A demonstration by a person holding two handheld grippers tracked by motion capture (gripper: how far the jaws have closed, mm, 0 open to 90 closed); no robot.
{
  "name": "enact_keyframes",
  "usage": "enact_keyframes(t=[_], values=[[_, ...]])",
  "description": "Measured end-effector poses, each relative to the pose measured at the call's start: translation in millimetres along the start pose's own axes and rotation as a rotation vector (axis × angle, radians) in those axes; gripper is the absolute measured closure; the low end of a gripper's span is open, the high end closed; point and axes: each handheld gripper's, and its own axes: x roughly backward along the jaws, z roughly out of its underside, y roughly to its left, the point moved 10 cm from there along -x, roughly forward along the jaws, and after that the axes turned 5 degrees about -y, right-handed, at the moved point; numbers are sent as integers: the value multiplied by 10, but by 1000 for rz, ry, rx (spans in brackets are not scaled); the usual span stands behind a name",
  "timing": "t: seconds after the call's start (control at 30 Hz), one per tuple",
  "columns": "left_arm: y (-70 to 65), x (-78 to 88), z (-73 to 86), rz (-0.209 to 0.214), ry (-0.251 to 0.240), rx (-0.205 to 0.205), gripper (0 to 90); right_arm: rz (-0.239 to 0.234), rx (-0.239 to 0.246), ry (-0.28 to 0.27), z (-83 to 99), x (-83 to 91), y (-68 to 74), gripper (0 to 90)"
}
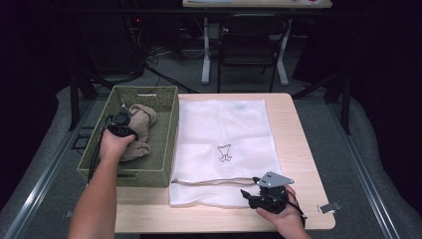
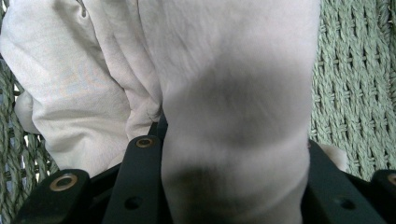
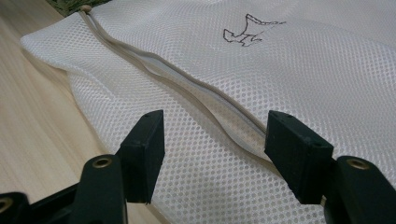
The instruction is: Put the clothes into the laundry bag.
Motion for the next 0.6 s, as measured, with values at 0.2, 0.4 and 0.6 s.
enact_keyframes(t=[0.2, 0.4, 0.6], values=[[-11, 19, -8, 11, 5, 7, 640, -1, 0, 1, 0, -3, 1, 375], [-12, 36, -10, 27, 3, 18, 639, -3, -1, 1, 1, -4, 0, 376], [-18, 68, -15, 53, 2, 43, 639, -5, -2, 3, 5, -8, 0, 376]])
